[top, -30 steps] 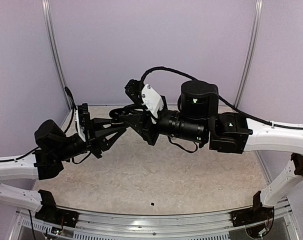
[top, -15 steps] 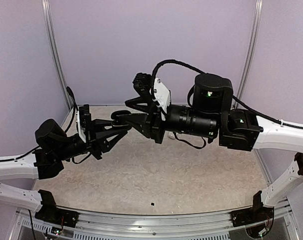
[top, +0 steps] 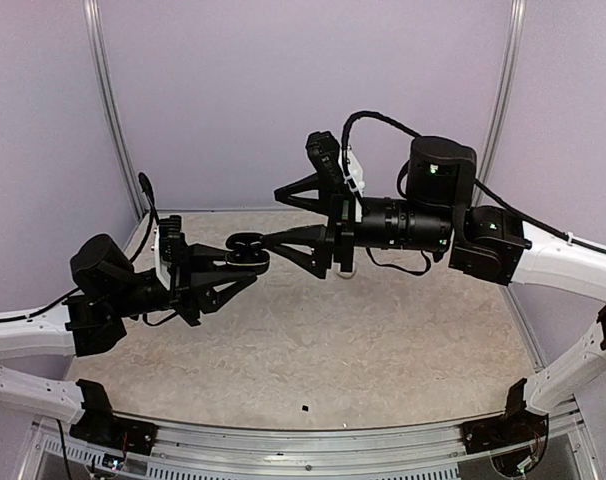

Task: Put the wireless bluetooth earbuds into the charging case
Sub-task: Close the charging case with the earbuds.

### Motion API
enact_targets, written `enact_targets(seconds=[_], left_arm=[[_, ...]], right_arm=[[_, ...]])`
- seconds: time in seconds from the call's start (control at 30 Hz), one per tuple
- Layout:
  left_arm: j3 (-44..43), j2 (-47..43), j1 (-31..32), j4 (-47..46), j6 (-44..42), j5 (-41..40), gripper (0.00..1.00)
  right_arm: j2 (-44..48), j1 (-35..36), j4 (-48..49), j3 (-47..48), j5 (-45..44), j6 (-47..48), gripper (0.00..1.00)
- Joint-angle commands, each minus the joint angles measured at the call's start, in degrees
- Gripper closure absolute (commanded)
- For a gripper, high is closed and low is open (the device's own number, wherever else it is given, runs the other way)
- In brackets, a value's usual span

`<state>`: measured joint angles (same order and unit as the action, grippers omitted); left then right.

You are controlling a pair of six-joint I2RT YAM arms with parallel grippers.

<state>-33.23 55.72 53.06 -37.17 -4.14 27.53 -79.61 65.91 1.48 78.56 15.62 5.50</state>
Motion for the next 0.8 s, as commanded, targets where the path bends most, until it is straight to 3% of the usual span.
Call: enact_targets(seconds=[0.0,0.4,0.77], left_arm=[[-2.66,-0.33,0.20,0.46,-0.33,2.39,0.99],[-3.33,0.35,0.29,0.36,-0.19,1.85,0.99],[-3.24,0.67,-0.29,0.25,1.59,0.04,0.99]], right_arm=[[-0.09,-1.33,-1.09,-0.69,7.49,-3.76,0.20],[-4.04,-1.58,-3.86,0.50,15.28,-4.60,0.26],[-2.83,-1.53,-3.42,-0.17,21.53,-1.49,0.37]])
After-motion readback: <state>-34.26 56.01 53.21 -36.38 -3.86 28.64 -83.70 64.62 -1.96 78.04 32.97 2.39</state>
